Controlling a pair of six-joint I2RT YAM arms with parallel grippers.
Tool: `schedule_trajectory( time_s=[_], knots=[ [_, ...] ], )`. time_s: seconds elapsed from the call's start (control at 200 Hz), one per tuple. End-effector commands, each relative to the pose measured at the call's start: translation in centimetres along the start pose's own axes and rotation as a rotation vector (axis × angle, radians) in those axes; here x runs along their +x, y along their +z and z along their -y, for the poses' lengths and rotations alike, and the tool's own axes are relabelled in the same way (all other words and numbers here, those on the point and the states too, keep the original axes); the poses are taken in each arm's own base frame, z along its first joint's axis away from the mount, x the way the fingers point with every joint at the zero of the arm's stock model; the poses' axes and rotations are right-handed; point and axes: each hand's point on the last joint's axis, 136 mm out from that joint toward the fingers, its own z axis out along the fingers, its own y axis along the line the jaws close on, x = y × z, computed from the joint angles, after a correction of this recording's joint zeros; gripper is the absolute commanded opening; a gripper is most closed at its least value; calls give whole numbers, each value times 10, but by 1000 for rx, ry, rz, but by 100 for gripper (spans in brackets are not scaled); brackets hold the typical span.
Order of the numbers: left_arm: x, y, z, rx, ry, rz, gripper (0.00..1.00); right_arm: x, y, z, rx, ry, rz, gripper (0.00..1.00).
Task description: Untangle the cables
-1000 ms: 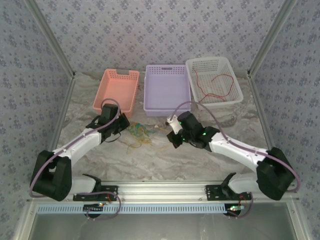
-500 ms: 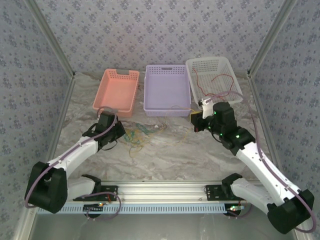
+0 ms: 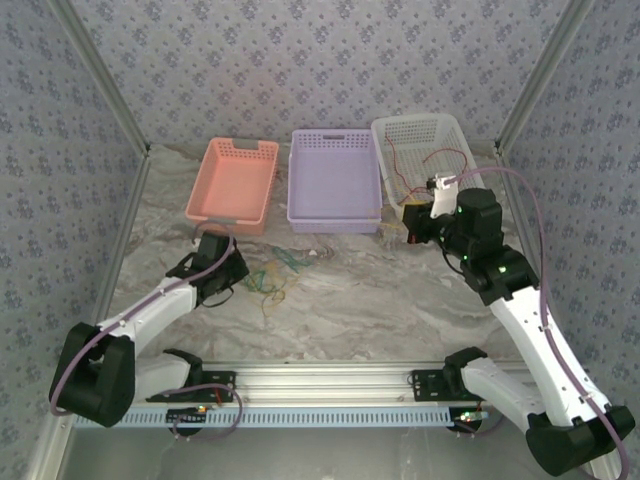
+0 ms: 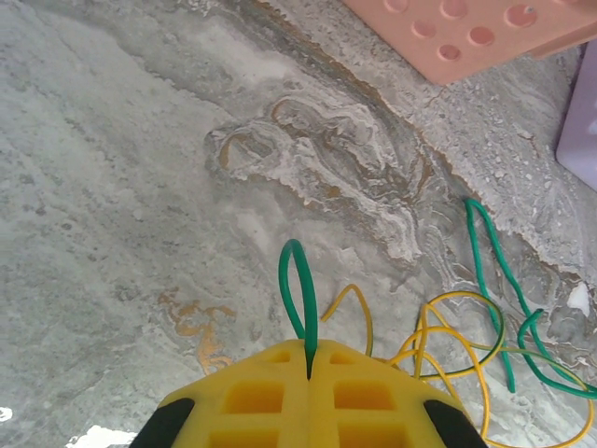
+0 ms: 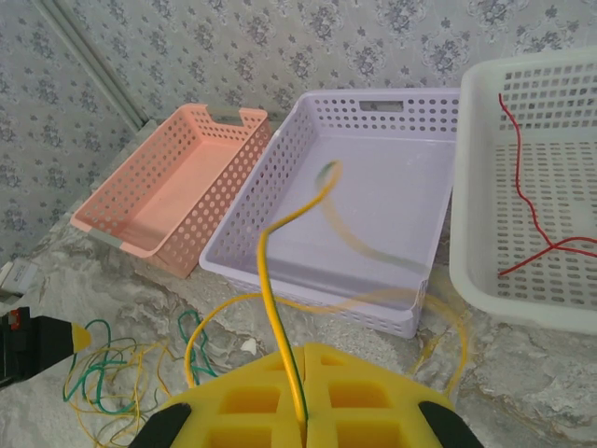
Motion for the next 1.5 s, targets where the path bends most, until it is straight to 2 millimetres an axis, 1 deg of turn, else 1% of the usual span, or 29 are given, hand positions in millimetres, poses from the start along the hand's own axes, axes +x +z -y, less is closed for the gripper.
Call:
schedule_trajectory(
  time_s=[0.0,0.13,0.14,0.215,0.29,0.335,0.4,0.475,0.57,0.655,0.675,0.75,0.884,0.974,1.029,1.104,1.164,1.274,1.399,1.494],
  knots=[
    [2,-1,-17,-59,-15,14,0,-16,-9,-2,-2,16,17,0],
    [4,-2,-24,-80,-14,20,0,-20,-8,-6,-23,16,9,0],
    [4,-2,-24,-81,-14,18,1,-20,-8,-7,-26,15,8,0],
    [3,-7,-23,-72,-18,26,18,-20,-8,-9,-38,18,-2,0],
    [0,-17,-20,-53,-27,44,43,-20,-9,-13,-56,19,-10,0],
    [-4,-26,-17,-35,-34,59,52,-19,-9,-15,-67,23,-19,0],
    [-11,-42,-8,5,-41,86,60,-19,-10,-20,-97,24,-30,0],
    [-19,-63,4,63,-45,115,64,-15,-9,-26,-135,22,-54,0],
    [-25,-86,21,138,-47,119,67,-4,-5,-27,-144,18,-102,0],
    [-22,-97,41,214,-41,85,67,12,2,-19,-122,27,-152,0],
    [-20,-99,47,234,-38,76,67,23,3,-16,-112,39,-187,0],
    [-9,-102,70,308,-25,45,67,47,9,-10,-96,61,-248,0],
    [23,-95,109,383,-14,-11,63,90,14,2,-60,106,-342,0],
    [44,-85,134,403,-5,-28,62,112,13,5,-55,128,-385,0],
    [53,-78,147,404,-14,-22,61,122,12,7,-42,138,-410,0],
    [62,-66,162,400,-38,-19,58,125,11,5,-28,145,-426,0],
    [69,-54,169,377,-64,-21,58,126,10,5,-5,142,-438,0],
    [74,-33,180,330,-117,-9,58,128,11,5,15,153,-447,0],
    [77,-14,202,332,-129,-4,58,135,12,9,39,158,-467,0],
    [81,2,204,255,-91,-10,58,135,12,9,39,155,-461,0]
  ],
)
